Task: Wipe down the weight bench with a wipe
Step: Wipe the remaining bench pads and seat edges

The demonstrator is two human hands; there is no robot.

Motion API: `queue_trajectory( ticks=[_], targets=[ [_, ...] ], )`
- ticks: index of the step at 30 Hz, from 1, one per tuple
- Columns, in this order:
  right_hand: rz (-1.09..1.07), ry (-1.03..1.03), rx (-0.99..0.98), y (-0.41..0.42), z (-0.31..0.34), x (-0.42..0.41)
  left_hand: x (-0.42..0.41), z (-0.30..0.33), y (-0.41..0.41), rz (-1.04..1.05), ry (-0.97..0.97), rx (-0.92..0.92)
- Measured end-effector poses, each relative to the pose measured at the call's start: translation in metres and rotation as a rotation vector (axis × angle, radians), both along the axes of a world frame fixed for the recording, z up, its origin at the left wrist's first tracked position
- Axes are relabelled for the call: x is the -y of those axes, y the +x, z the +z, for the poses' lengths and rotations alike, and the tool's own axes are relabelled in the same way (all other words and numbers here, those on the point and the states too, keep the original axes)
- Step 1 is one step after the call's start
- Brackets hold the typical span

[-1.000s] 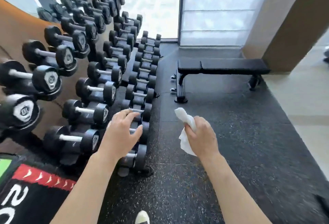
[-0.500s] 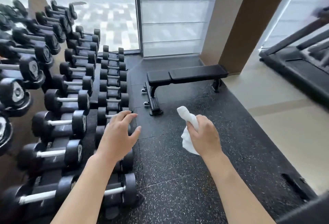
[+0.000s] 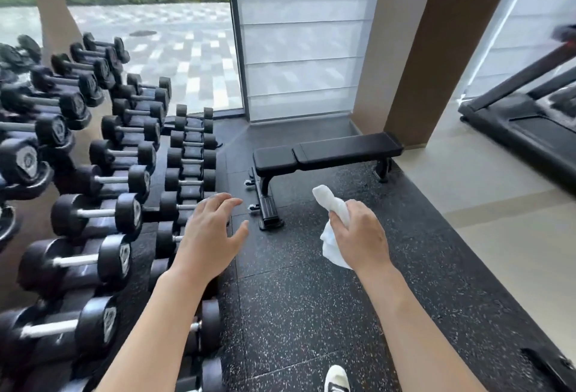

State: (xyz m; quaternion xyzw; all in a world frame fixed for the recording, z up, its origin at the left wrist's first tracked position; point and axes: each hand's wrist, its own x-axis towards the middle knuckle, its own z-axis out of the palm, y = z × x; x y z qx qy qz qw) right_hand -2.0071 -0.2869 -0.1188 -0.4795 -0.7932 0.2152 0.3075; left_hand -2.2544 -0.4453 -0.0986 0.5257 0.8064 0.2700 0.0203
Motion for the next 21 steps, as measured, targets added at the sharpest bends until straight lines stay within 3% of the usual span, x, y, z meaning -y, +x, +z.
queue_trajectory(
  ticks=[10, 21],
  targets=[
    [0.102, -0.009, -0.004, -0.01, 0.012, -0.176, -0.151, 0.019, 0.016, 0.106, 0.022, 0.006],
    [0.17, -0.088, -0.065, -0.052, -0.001, -0.273, -0.25, 0.022, -0.007, 0.14, -0.062, -0.015]
  ],
)
